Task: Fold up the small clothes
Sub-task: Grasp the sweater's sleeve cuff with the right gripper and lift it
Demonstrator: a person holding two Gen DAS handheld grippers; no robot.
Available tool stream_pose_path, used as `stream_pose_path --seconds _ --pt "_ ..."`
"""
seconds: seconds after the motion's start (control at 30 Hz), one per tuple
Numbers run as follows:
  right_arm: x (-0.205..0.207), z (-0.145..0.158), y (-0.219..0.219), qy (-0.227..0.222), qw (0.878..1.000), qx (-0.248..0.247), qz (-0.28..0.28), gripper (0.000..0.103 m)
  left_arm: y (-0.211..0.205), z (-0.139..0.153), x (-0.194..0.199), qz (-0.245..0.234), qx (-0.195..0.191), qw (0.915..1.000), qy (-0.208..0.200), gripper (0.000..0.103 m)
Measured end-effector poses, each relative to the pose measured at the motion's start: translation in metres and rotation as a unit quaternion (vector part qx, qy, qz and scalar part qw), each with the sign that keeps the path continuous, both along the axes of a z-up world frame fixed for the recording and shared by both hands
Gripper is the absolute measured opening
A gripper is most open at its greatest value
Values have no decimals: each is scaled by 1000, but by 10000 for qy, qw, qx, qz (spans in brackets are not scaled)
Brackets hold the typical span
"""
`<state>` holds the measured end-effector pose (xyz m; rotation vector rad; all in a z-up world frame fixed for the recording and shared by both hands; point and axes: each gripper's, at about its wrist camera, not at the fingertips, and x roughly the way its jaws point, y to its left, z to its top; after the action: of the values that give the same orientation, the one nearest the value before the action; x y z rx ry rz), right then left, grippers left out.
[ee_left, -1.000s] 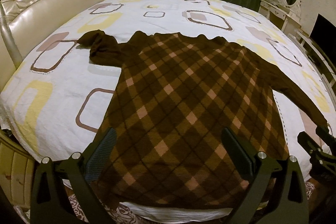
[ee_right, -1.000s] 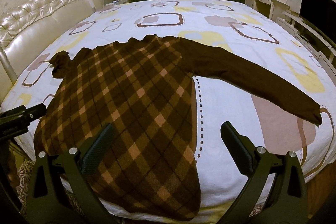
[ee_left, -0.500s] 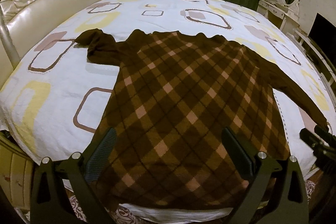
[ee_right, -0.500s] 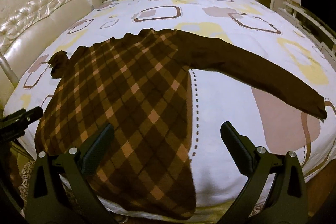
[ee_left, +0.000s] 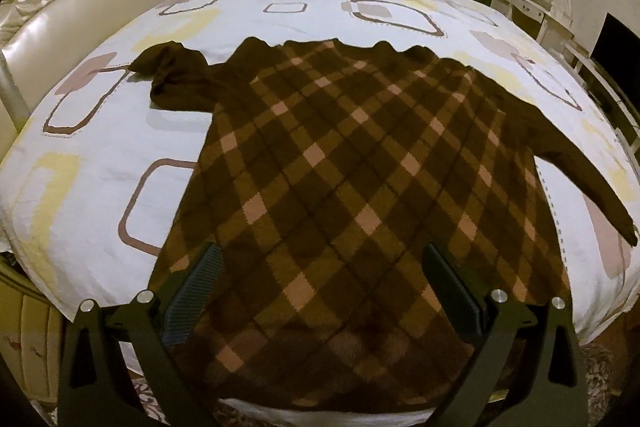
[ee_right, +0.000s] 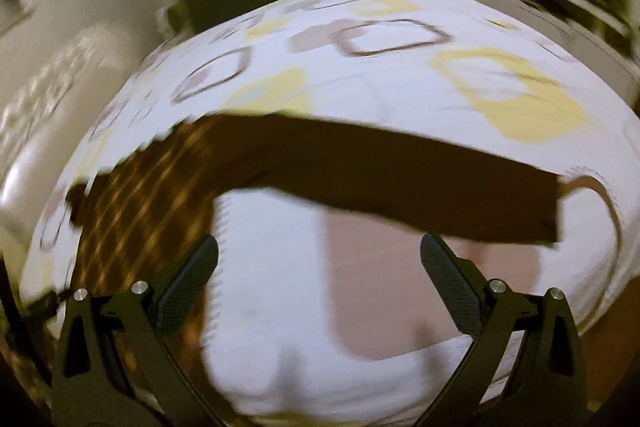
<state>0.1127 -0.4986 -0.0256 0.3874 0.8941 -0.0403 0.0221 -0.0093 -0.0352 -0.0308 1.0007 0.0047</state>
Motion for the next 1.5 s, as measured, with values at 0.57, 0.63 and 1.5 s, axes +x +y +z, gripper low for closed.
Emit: stream_pose_path --seconds 0.57,0.63,1.5 --pt "-20 -82 -182 383 9753 1350 -1704 77 -14 -14 13 -112 150 9998 28 99" --pt "-19 -91 -184 422 9715 1581 -1713 69 -16 -14 13 -133 135 9998 25 99" --pt "4 -35 -168 -455 9465 2967 -1188 10 7 -13 11 54 -67 10000 14 99"
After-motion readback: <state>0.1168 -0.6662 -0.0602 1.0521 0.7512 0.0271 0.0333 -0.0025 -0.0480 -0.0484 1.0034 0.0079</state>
